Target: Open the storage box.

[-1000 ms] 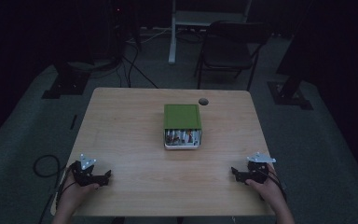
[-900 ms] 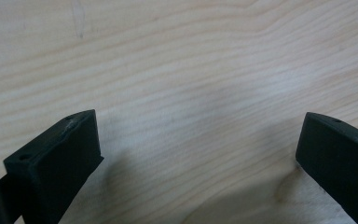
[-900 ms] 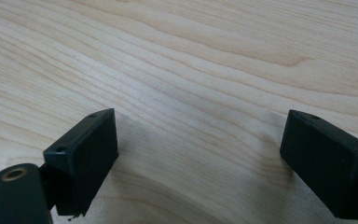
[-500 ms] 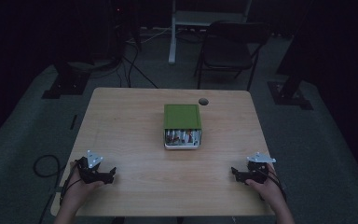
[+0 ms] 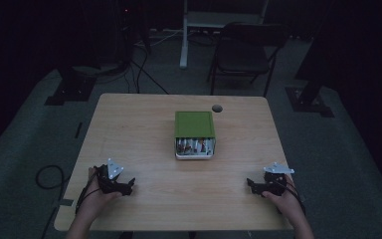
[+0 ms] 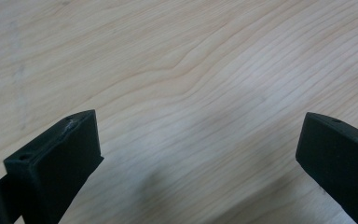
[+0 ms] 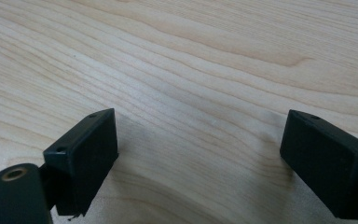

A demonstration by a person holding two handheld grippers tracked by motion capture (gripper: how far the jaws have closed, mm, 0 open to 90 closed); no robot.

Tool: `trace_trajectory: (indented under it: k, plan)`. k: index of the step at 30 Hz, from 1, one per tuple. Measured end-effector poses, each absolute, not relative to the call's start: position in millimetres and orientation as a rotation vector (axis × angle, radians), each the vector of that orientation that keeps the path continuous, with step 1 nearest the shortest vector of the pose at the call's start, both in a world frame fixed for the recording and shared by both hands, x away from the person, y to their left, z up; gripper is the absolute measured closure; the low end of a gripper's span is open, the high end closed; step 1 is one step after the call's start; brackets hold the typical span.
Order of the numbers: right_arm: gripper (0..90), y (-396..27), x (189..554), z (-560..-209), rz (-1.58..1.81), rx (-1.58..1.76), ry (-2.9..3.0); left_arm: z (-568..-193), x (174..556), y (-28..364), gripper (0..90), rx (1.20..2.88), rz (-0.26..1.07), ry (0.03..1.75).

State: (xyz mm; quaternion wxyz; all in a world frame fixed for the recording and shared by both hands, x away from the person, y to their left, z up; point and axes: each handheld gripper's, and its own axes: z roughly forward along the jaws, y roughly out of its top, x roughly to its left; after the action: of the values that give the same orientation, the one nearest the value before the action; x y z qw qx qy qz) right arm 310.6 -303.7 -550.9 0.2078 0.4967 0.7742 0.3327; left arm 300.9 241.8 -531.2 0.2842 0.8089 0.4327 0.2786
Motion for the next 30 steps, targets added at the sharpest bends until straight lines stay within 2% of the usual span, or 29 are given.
trace_trajectory:
  k: [30]
  plan:
    - [10.8,-304,311,-551,0.926,1.381,2.155,-527,315,154,0.4,2.297,0.756,0.824]
